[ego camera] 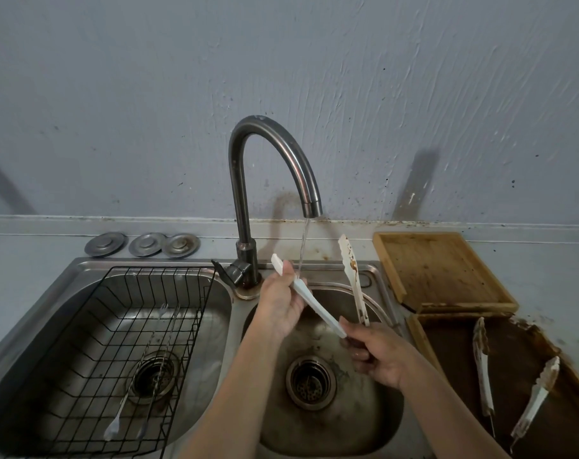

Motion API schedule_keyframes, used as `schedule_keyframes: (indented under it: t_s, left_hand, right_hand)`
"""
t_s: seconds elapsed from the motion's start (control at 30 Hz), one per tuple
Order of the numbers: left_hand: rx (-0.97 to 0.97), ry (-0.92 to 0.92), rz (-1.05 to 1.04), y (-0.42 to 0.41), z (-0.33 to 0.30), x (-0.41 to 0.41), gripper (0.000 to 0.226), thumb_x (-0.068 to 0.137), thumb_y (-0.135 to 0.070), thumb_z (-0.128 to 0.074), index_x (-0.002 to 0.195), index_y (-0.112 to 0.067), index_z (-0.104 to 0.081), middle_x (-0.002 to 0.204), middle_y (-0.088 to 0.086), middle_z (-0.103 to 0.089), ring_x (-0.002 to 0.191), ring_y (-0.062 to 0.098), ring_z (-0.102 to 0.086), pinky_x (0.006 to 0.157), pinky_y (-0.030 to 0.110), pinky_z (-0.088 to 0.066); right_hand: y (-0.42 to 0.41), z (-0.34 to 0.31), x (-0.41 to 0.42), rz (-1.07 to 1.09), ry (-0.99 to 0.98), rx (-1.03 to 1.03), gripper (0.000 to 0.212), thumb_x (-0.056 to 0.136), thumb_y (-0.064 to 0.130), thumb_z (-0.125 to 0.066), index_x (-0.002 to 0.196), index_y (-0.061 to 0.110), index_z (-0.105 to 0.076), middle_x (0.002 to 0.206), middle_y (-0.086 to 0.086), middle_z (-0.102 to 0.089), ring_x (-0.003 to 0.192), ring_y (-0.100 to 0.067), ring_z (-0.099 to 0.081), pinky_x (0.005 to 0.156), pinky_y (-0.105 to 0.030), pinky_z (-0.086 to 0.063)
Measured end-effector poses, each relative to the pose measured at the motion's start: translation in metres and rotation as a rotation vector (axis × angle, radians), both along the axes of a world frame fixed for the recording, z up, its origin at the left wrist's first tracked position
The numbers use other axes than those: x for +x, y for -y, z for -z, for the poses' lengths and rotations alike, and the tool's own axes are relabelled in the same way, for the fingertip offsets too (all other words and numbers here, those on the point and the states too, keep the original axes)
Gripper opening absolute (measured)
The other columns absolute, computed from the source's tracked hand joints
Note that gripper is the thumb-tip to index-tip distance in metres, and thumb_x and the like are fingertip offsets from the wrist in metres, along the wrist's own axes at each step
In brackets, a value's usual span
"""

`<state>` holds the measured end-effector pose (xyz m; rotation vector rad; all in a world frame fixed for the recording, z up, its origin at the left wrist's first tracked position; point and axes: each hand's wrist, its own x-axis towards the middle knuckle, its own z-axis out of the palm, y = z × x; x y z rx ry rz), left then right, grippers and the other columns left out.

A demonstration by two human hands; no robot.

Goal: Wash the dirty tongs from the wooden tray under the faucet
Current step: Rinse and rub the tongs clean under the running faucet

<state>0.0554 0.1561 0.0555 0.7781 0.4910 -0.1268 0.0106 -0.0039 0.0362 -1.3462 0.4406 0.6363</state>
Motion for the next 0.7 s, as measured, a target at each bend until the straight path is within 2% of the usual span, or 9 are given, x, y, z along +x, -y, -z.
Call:
schedule_keyframes:
  t_s: [0.1, 0.17, 0.3, 0.37, 0.4, 0.47, 0.53, 0.6, 0.7]
  left_hand:
    - [-0.015, 0.022, -0.058, 0.001, -0.001, 0.002, 0.027, 0.097, -0.012, -0.046, 0.122, -0.005, -0.051, 0.08, 0.002, -0.05, 0.07, 0.012, -0.049, 0.069, 0.028, -0.05]
    - [-0.011, 0.04, -0.072, 0.001, -0.001, 0.002, 0.028, 0.096, -0.009, -0.048, 0.123, -0.004, -0.051, 0.079, 0.002, -0.049, 0.069, 0.012, -0.048, 0.065, 0.026, -0.049]
    - [-0.015, 0.079, -0.084, 0.001, -0.004, 0.001, 0.011, 0.097, -0.011, -0.047, 0.105, -0.007, -0.052, 0.075, 0.002, -0.046, 0.063, 0.012, -0.045, 0.065, 0.028, -0.048]
    - [-0.02, 0.068, -0.125, 0.0, -0.003, 0.001, 0.011, 0.098, -0.015, -0.043, 0.096, -0.01, -0.052, 0.073, 0.002, -0.044, 0.059, 0.013, -0.042, 0.063, 0.029, -0.046]
    - [-0.027, 0.056, -0.149, -0.001, -0.003, 0.002, 0.014, 0.099, -0.017, -0.042, 0.097, -0.01, -0.054, 0.073, 0.002, -0.043, 0.059, 0.013, -0.04, 0.061, 0.029, -0.044]
    - [-0.052, 0.042, -0.185, -0.002, -0.003, 0.003, 0.02, 0.1, -0.02, -0.038, 0.104, -0.008, -0.054, 0.071, 0.002, -0.042, 0.057, 0.012, -0.037, 0.057, 0.028, -0.041]
    - [-0.078, 0.035, -0.209, -0.001, -0.004, 0.003, 0.022, 0.101, -0.021, -0.036, 0.108, -0.007, -0.052, 0.069, 0.001, -0.041, 0.056, 0.012, -0.036, 0.056, 0.027, -0.04]
    - [-0.104, 0.012, -0.218, 0.001, -0.005, 0.002, 0.023, 0.101, -0.021, -0.037, 0.111, -0.007, -0.052, 0.069, 0.001, -0.041, 0.057, 0.011, -0.038, 0.058, 0.027, -0.041]
    - [-0.156, -0.02, -0.215, 0.002, -0.003, 0.001, 0.026, 0.1, -0.019, -0.039, 0.119, -0.006, -0.052, 0.07, 0.002, -0.04, 0.058, 0.012, -0.04, 0.06, 0.027, -0.043]
  right_hand:
    - [-0.002, -0.001, 0.001, 0.011, 0.035, 0.014, 0.019, 0.081, 0.022, -0.067, 0.077, 0.005, -0.06, 0.059, -0.003, -0.053, 0.039, -0.006, -0.03, 0.037, -0.017, -0.023]
    - [-0.002, 0.0, 0.0, 0.023, 0.048, 0.022, 0.019, 0.083, 0.022, -0.066, 0.08, 0.005, -0.059, 0.06, -0.004, -0.054, 0.04, -0.006, -0.032, 0.036, -0.017, -0.025]
    - [0.002, -0.003, -0.002, 0.016, 0.112, 0.1, 0.019, 0.076, 0.021, -0.067, 0.078, 0.006, -0.057, 0.062, -0.003, -0.052, 0.045, -0.009, -0.041, 0.041, -0.019, -0.034]
    - [0.005, -0.004, -0.002, 0.021, 0.205, 0.164, 0.017, 0.069, 0.021, -0.069, 0.076, 0.01, -0.058, 0.07, -0.004, -0.057, 0.061, -0.013, -0.052, 0.057, -0.025, -0.042]
    - [0.006, -0.003, -0.003, 0.039, 0.251, 0.226, 0.02, 0.066, 0.02, -0.072, 0.078, 0.012, -0.06, 0.078, -0.005, -0.062, 0.071, -0.015, -0.056, 0.065, -0.028, -0.043]
    - [0.008, 0.0, -0.002, 0.053, 0.313, 0.426, 0.036, 0.057, 0.021, -0.085, 0.085, 0.014, -0.063, 0.097, -0.006, -0.069, 0.088, -0.017, -0.062, 0.071, -0.032, -0.047]
    - [0.006, 0.0, -0.002, 0.041, 0.351, 0.612, 0.045, 0.053, 0.017, -0.089, 0.092, 0.01, -0.067, 0.104, -0.008, -0.07, 0.101, -0.02, -0.064, 0.072, -0.034, -0.053]
    - [0.002, -0.003, -0.002, 0.052, 0.395, 0.674, 0.042, 0.051, 0.016, -0.09, 0.088, 0.007, -0.072, 0.096, -0.006, -0.073, 0.103, -0.021, -0.066, 0.077, -0.036, -0.055]
    - [-0.002, -0.006, 0.0, 0.15, 0.363, 0.724, 0.044, 0.04, 0.016, -0.093, 0.079, 0.007, -0.073, 0.078, -0.005, -0.074, 0.089, -0.021, -0.07, 0.078, -0.04, -0.056]
